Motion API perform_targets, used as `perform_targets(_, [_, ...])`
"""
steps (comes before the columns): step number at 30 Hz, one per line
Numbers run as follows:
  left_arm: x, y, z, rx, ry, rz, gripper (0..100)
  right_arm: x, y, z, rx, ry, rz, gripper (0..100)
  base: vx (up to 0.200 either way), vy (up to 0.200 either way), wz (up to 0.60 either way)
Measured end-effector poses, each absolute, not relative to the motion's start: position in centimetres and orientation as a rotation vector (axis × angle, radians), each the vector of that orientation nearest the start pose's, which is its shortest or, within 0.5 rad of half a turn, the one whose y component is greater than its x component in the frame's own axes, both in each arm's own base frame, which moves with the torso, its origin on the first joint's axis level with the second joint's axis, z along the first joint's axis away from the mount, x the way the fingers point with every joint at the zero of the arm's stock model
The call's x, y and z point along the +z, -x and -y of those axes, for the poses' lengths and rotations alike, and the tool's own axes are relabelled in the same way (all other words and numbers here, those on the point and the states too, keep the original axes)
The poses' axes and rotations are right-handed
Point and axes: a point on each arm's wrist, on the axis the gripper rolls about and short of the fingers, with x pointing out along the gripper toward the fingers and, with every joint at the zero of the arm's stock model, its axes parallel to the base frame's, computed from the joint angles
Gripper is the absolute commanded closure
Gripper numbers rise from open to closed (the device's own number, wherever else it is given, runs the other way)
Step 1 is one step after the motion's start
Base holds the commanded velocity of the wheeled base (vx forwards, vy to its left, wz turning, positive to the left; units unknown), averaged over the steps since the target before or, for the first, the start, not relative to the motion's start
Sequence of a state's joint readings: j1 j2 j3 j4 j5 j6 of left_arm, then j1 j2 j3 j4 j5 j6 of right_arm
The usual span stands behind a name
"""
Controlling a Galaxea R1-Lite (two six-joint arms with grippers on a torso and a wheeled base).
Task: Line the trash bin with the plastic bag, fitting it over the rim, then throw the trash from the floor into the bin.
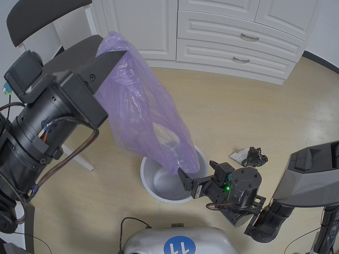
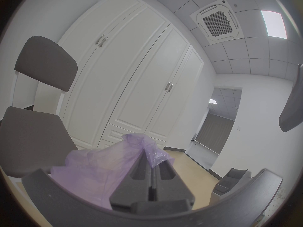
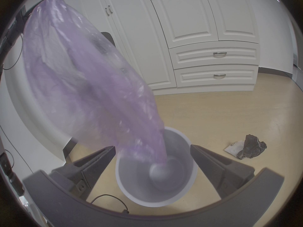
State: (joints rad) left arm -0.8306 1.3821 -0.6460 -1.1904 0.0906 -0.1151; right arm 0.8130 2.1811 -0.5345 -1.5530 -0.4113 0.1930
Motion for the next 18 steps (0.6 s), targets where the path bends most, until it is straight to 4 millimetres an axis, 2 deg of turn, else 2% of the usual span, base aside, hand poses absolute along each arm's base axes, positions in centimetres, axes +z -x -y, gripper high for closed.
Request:
perform_targets(9, [28.1,-14.0,15.6,-0.766,0.326,0.384,100,6.1,-24.2,-23.4,0.360,-0.146,-0.095,0,0.000,0.000,0.00])
perform_targets(18, [28.5,-13.5,15.3,-0.773,0.337,0.402,100,5.2,-25.1,-22.6,0.340,-0.156,-0.122,0,0.000,0.000,0.00])
